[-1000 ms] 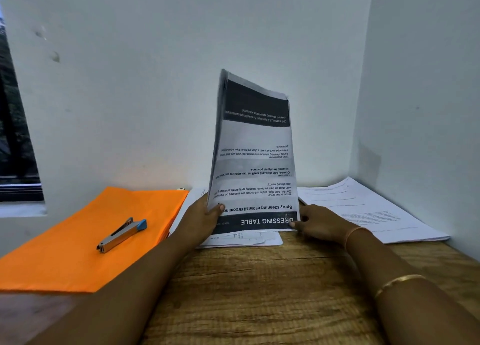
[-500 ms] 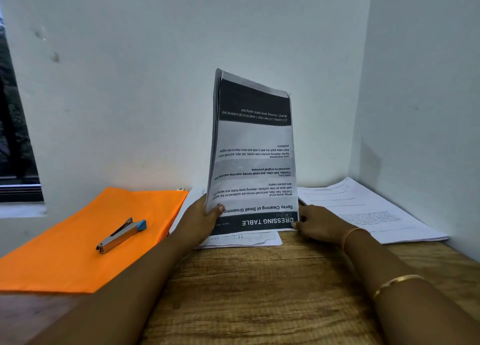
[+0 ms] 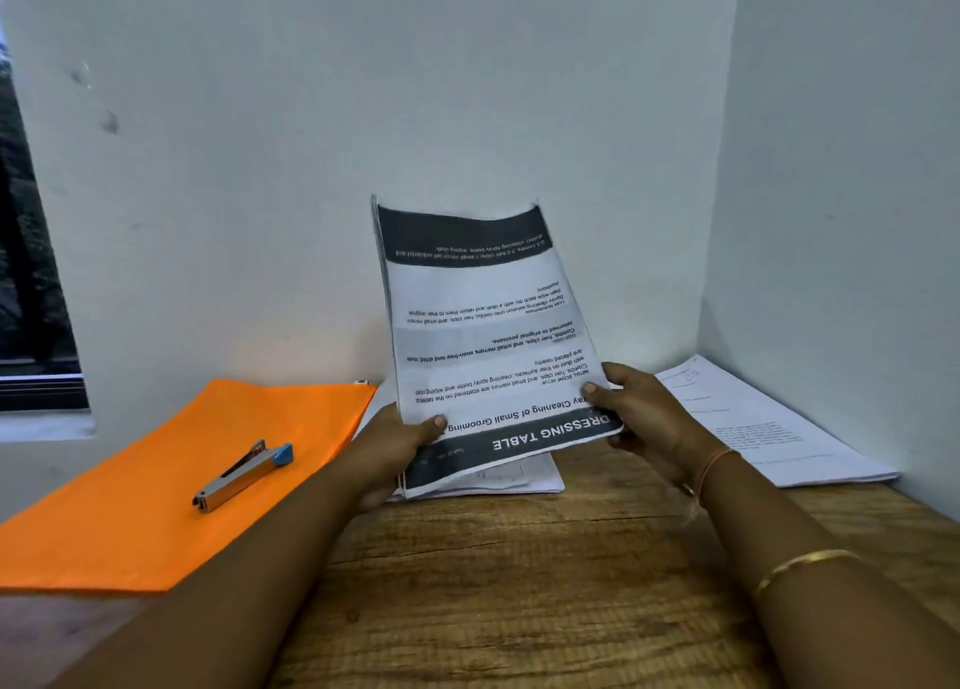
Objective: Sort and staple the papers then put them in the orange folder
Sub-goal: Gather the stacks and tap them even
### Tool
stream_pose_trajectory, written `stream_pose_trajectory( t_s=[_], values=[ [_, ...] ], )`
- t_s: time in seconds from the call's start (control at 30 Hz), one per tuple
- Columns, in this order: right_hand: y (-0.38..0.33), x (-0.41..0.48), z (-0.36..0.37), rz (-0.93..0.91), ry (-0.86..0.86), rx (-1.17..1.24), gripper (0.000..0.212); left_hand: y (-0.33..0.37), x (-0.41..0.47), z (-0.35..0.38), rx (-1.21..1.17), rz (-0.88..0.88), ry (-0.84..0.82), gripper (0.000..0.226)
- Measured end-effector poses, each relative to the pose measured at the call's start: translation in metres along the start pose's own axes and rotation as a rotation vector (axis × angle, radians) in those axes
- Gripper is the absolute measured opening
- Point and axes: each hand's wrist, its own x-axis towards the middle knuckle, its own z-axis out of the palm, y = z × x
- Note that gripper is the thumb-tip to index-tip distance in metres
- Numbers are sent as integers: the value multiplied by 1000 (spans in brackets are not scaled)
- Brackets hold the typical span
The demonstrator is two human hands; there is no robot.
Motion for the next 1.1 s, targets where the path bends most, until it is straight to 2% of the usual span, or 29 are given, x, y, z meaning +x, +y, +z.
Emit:
stream_pose_trajectory(
  t_s=[0.1,0.27,0.4,0.5,0.6,0.7,0.77,0.87,0.97,1.03,1.1],
  values=[
    [0,1,-2,24,-19,104,17,2,0,-2,-131,-72,-97,22],
    [-1,-1,-5,32,-93,285,18,11,-3,-7,-300,-250,-159,18],
    [1,-1,-9,64,-147,302,18,14,-4,-10,-386,-220,-177,26],
    [5,-1,-10,110,-188,219,17,13,-4,-9,-388,-165,-104,28],
    [3,-2,-5,145,-187,282,10,11,-3,-3,-342,-84,8,31],
    [-9,-6,2,137,-210,532,30,11,-2,4,-273,-35,132,30],
    [-14,-8,7,104,-281,631,43,12,-1,8,-329,-9,184,31],
    [-14,-13,22,102,-400,530,55,14,0,15,-429,45,248,29],
    [-9,-19,48,118,-410,370,32,13,-2,26,-471,79,250,29],
    [-8,-20,60,106,-361,377,19,12,-5,32,-490,68,223,29],
    [-9,-18,60,118,-354,415,15,12,-5,33,-532,49,204,29]
  ],
)
